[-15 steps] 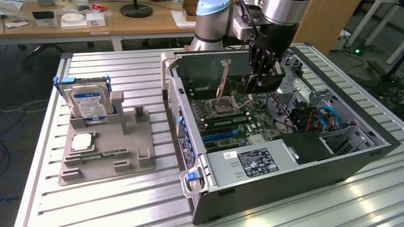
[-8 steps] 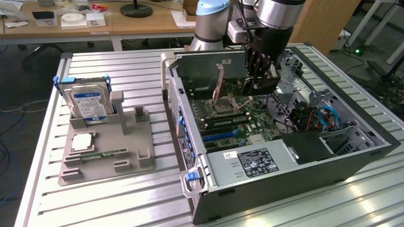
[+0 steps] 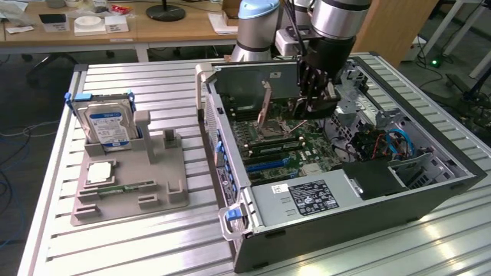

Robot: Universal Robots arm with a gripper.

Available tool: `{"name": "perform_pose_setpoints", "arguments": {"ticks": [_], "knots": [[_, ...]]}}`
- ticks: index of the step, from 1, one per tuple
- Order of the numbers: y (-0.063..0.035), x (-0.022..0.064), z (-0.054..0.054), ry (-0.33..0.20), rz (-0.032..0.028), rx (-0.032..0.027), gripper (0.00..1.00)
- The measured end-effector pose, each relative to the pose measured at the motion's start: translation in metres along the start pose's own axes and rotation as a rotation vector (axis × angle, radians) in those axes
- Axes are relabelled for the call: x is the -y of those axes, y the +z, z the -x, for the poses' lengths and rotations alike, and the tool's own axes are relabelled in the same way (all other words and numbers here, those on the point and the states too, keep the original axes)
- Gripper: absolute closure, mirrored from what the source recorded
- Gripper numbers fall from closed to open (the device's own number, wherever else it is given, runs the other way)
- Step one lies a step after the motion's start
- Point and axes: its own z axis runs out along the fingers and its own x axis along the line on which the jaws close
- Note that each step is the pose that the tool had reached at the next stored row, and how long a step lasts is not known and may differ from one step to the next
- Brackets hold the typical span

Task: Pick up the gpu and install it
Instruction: 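Insert the gpu into the slot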

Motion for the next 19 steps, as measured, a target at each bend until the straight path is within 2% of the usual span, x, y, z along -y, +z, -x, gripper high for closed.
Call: {"name": "perform_pose_setpoints", "arguments": {"ticks": [4,8,14,19], "knots": [[0.0047,-0.0093,-0.001,-0.002,0.0001,0.0000,0.72],[0.0109,-0.0097,-0.005,-0.014,0.0006,0.0007,0.72],[0.0188,-0.0105,-0.009,-0.061,0.0050,0.0025,0.72],[0.0261,-0.0213,-0.011,-0.061,0.0052,0.0015,0.72]]}}
